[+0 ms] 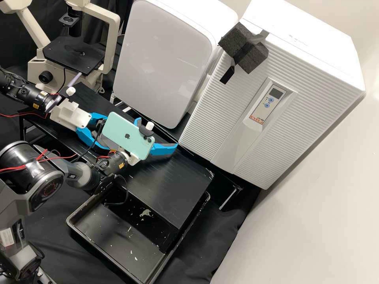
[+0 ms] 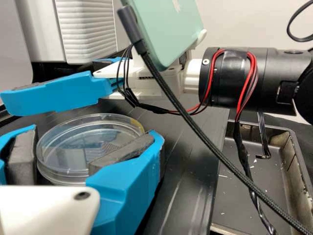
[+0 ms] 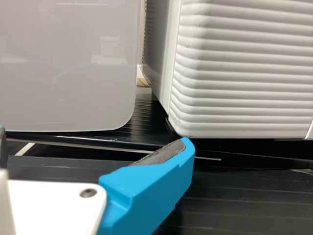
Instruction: Place the petri dish on the microscope
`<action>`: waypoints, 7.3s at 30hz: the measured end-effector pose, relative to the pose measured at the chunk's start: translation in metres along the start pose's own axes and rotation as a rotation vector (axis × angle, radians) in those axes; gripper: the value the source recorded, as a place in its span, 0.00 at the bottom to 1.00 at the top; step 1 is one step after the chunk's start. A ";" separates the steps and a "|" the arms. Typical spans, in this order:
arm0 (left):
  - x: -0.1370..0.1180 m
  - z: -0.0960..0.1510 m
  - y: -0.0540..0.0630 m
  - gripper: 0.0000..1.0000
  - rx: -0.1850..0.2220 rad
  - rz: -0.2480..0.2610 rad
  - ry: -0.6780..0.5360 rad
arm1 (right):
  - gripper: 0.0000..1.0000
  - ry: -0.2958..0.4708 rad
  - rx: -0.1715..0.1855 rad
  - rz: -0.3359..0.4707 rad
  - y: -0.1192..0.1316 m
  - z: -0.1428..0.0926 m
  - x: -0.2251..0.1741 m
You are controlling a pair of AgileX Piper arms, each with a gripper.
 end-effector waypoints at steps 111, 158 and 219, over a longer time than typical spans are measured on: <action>-0.082 -0.027 -0.004 1.00 -0.128 0.129 0.260 | 1.00 0.000 0.000 0.000 0.000 0.000 0.000; -0.067 -0.031 -0.017 1.00 -0.111 0.100 0.264 | 1.00 0.000 0.000 0.000 0.000 0.000 0.000; -0.069 -0.036 -0.015 0.00 -0.113 0.100 0.268 | 1.00 0.000 0.000 0.000 0.000 0.000 0.000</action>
